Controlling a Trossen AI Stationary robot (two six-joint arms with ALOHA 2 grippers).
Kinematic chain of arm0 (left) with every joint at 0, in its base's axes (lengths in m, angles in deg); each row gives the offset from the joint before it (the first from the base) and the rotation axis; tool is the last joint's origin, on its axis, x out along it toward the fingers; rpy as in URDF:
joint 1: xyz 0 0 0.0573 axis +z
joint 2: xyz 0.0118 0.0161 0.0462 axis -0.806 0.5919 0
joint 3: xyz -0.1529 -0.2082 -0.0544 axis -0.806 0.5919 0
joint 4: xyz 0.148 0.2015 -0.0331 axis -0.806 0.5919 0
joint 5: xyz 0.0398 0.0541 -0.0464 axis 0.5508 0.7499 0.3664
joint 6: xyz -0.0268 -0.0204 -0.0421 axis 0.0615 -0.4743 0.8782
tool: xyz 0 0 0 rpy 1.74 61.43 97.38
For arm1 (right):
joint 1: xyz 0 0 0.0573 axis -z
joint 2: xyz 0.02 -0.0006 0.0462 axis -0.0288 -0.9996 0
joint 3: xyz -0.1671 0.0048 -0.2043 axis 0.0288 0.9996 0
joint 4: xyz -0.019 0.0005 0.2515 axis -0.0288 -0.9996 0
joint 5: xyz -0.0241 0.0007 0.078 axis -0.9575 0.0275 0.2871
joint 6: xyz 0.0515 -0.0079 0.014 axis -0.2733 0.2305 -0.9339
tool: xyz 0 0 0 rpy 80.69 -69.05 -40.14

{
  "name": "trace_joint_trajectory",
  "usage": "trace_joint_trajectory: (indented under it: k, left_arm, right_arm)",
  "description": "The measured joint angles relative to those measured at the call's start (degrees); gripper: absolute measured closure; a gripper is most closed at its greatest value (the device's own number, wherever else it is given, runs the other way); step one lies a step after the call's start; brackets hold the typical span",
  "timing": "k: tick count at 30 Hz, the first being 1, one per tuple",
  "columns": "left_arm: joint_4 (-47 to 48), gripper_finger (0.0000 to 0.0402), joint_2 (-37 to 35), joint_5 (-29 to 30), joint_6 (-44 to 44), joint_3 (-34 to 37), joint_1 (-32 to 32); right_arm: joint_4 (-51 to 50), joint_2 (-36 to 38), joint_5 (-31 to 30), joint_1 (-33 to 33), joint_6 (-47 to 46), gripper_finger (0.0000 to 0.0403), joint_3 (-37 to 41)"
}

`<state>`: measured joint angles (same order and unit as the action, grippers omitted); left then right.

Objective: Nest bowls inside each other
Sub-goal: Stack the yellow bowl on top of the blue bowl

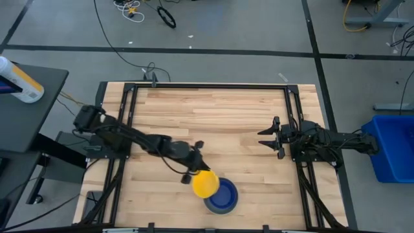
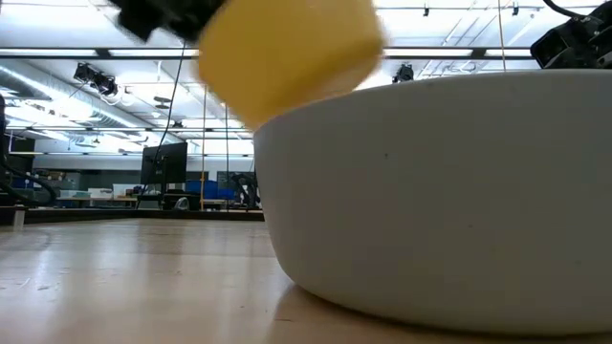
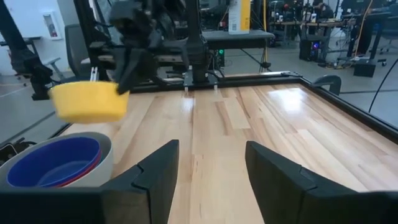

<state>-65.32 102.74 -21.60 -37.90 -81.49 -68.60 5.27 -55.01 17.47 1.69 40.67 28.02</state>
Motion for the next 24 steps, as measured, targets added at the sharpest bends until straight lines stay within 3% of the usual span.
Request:
trace_joint_trajectory:
  k: [5,10,24]
  left_arm:
    - [10.6,0.0396,6.7,-0.1,-4.0,-12.1,-0.1]
    - [13.2,0.0396,11.5,-2.9,-6.2,-20.1,-0.1]
    - [21.4,0.0396,21.4,-8.4,-6.4,-29.5,0.8]
  right_arm:
    - [0.1,-0.5,0.0,0.0,0.0,0.0213,0.0]
    - [0.0,-1.0,0.1,0.0,0.0,0.0214,0.0]
    - [0.0,-1.3,0.0,0.0,-0.3,0.0210,0.0]
